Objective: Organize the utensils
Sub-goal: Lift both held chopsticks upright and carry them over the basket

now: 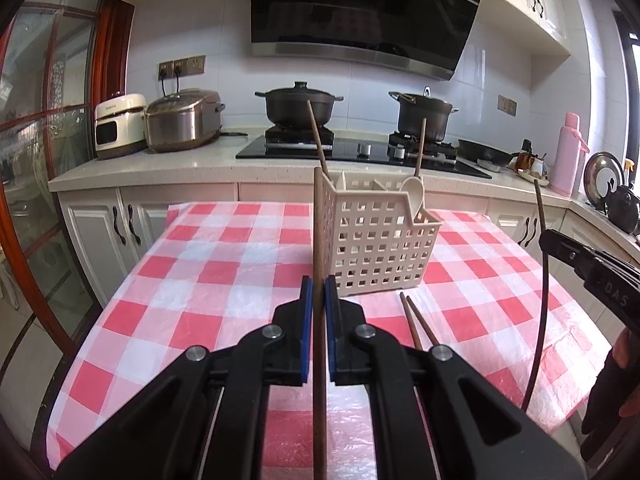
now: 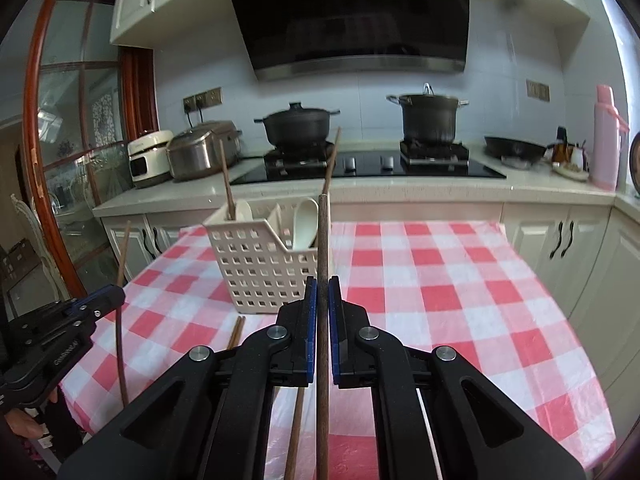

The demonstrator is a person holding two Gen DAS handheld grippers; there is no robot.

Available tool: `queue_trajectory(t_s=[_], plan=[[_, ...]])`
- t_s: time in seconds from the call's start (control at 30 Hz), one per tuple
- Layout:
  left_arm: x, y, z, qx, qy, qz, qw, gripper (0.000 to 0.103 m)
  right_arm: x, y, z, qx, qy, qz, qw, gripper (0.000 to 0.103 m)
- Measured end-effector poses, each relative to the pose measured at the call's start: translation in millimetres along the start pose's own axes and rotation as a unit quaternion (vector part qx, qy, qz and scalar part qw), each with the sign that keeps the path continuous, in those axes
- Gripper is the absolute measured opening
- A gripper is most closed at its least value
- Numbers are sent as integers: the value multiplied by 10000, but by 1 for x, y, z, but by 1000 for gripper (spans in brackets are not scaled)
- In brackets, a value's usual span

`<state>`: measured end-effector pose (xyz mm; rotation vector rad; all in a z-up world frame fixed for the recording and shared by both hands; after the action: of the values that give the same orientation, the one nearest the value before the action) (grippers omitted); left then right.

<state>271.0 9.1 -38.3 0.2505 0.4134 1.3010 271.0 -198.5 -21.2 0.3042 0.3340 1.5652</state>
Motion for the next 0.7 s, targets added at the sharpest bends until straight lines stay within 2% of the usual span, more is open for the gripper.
queue_trajectory(t_s=[0.37,0.7], plan=[[-8,25,15,-408,-88,-11,9991,6,-1,24,4,-240,20,26,9997,6],[-15,32,20,-460,-186,2,9988,6,-3,35,10,-406,12,45,9992,6]])
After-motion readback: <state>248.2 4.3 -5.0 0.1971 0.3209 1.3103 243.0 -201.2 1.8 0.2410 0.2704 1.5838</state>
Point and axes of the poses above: each gripper's, at about its wrist camera, not at the fingertips, and y roughly against the way its jaws point, x to its left, z to its top, the point moved 7 cm from there along -y, roughly the way its jaws point, and after that the axes turned 14 degrees about -z, right-handed, at the moved point
